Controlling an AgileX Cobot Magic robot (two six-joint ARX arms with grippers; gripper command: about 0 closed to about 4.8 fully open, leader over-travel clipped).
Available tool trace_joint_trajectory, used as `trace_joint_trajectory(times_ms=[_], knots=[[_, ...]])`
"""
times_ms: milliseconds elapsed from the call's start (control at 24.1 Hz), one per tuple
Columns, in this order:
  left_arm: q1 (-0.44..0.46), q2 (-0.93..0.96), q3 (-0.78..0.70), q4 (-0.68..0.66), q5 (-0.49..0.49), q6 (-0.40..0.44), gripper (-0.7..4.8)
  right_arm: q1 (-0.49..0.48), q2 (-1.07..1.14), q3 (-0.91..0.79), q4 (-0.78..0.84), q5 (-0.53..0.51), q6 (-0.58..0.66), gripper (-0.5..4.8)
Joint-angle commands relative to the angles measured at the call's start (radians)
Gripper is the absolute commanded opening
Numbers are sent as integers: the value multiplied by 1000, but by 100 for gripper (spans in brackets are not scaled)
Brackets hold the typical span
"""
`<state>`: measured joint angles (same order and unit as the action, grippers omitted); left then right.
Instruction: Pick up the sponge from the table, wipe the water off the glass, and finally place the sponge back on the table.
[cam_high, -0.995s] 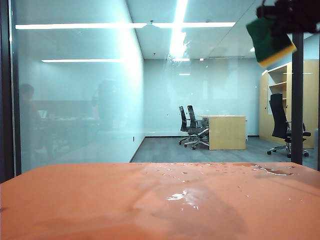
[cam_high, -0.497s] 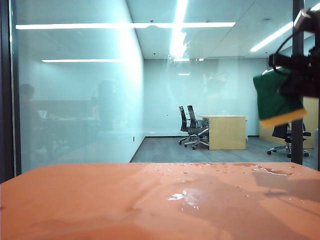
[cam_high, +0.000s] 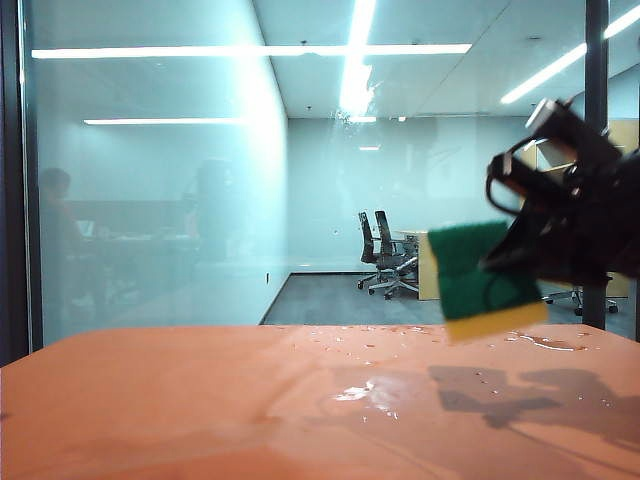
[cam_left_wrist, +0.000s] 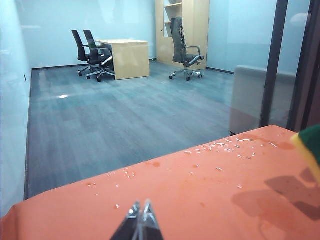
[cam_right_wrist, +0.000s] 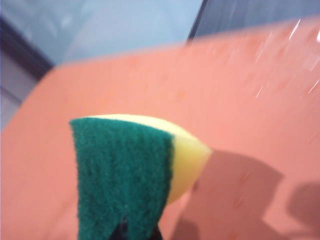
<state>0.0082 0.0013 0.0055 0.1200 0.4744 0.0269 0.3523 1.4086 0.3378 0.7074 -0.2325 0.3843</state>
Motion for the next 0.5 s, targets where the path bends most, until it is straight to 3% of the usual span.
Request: trace_joint_trajectory(times_ms=[41,207,497], knots=[[0,1,4,15,-2,-1,-5,58,87,4,90,-14,52,-8],[0,1,4,15,1,-1,-5,113,210,4,175,-23,116,-8],[0,1,4,5,1,-2,-5,119,281,29,239,-61,151,-7]])
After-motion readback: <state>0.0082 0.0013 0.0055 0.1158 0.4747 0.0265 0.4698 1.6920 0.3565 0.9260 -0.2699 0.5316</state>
